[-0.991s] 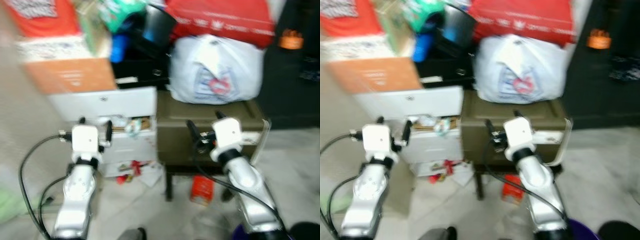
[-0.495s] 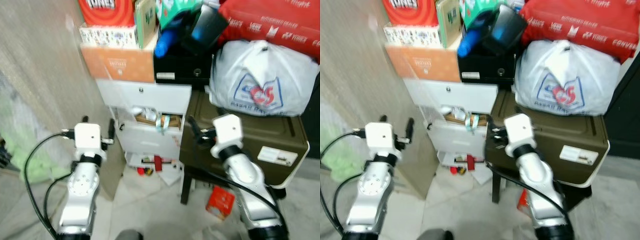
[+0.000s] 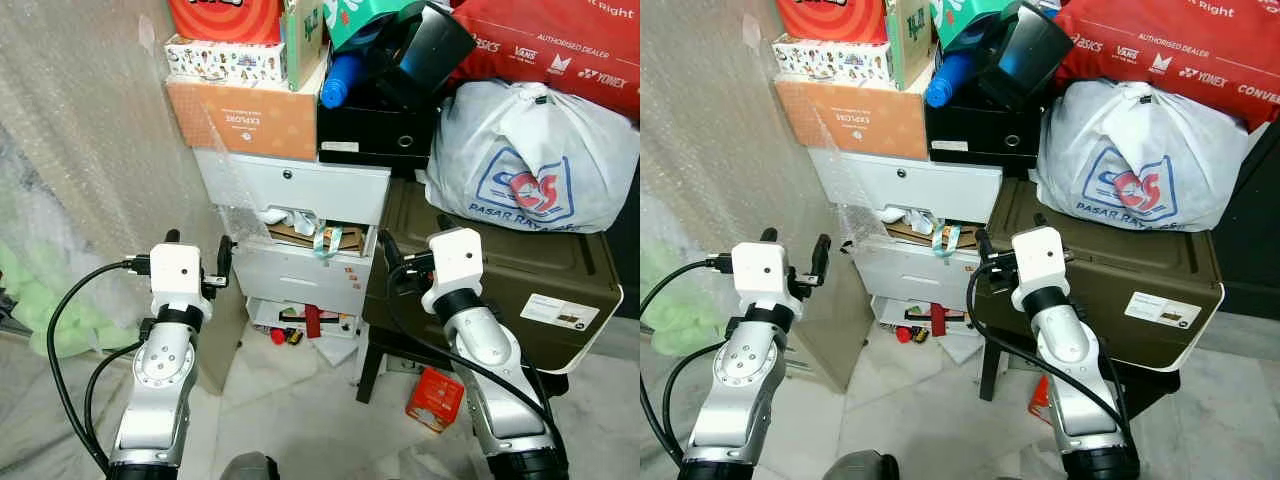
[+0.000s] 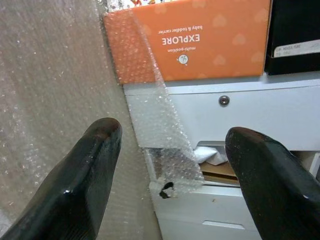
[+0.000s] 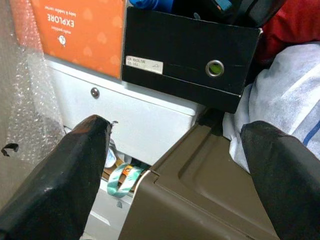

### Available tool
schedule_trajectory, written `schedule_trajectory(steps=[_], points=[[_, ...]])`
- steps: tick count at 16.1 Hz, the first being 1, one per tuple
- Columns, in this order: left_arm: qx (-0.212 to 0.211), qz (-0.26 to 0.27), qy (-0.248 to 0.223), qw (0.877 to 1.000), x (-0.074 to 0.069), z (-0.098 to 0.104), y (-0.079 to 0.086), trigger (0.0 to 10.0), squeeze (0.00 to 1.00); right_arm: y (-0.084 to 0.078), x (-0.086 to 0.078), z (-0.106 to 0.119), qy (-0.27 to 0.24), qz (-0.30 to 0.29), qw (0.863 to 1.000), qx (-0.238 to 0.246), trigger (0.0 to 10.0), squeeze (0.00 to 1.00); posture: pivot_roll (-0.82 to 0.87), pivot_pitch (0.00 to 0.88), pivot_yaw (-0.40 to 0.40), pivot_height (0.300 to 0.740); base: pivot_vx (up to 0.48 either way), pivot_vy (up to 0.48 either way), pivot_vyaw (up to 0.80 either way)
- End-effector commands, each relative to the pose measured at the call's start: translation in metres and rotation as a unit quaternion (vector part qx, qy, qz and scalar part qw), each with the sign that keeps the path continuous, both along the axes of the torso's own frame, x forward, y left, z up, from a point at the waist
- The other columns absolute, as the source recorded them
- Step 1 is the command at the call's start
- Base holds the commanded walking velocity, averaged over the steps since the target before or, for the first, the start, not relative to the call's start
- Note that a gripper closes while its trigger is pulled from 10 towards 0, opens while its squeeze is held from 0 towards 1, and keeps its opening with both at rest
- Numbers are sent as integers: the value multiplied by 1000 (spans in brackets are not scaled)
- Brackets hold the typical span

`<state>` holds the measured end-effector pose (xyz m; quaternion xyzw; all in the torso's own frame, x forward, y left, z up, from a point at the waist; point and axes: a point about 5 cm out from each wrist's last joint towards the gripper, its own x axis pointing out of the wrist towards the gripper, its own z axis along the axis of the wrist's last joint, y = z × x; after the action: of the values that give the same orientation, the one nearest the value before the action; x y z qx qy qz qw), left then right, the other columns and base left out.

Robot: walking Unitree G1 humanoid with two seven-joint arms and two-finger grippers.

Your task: Clean up the room

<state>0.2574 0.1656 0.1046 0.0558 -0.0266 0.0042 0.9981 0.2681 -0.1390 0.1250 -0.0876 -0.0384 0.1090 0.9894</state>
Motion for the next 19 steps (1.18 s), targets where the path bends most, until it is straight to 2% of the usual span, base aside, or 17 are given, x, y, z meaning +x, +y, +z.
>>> schedule_trajectory(steps=[1,19], points=[[2,0,5,1000,1,0,2,10000,0,-1,3,0,4,-6,1000,10,10000,0,-89,0,26,740,0,0,0],[-2,-20,7,1000,3,1,-4,10000,0,-4,8,2,1,-31,999,7,10000,0,-94,0,29,740,0,0,0]])
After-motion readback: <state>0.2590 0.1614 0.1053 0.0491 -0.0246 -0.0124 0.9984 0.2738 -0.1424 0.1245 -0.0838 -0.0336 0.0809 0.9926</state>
